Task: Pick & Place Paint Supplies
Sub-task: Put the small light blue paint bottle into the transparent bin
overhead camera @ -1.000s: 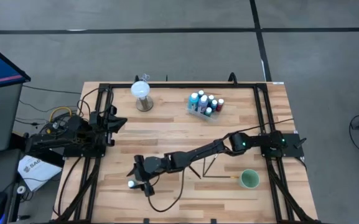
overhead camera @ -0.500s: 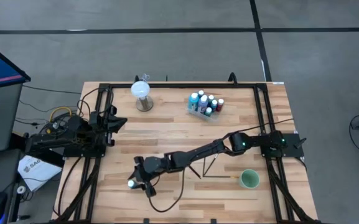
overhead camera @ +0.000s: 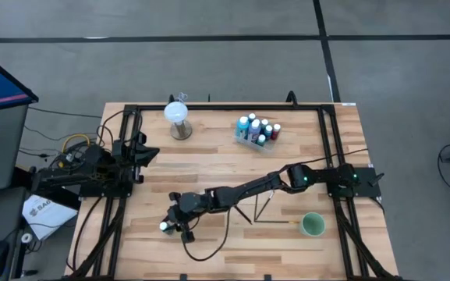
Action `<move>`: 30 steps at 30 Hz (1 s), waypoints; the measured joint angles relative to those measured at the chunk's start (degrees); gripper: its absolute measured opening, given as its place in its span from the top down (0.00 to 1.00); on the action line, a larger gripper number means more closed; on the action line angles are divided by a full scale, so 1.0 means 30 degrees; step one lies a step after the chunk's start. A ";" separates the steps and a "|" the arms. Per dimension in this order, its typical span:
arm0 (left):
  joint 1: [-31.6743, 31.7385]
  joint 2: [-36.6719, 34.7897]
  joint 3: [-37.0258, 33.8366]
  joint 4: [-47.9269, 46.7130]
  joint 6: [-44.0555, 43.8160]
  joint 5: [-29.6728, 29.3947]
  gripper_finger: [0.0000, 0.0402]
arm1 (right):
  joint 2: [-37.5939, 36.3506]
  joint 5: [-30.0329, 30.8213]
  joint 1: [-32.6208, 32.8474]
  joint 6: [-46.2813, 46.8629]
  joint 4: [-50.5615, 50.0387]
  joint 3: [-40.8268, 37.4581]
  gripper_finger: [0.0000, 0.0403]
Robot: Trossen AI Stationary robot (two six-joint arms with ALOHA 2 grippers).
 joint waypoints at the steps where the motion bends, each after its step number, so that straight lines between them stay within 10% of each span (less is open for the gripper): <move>1: -0.0003 0.0000 0.0000 -0.0001 -0.0003 0.0000 1.00 | -0.0015 0.0036 -0.0071 0.0011 -0.0027 0.0000 0.76; 18: 0.0001 0.0000 0.0000 0.0010 0.0001 -0.0003 1.00 | -0.4962 0.0267 -0.1711 -0.2731 -0.6758 -0.0412 0.76; 30: -0.0003 0.0000 0.0001 0.0054 -0.0003 -0.0003 1.00 | -1.1133 0.5301 -0.2169 -0.3839 -1.8004 -0.0401 0.76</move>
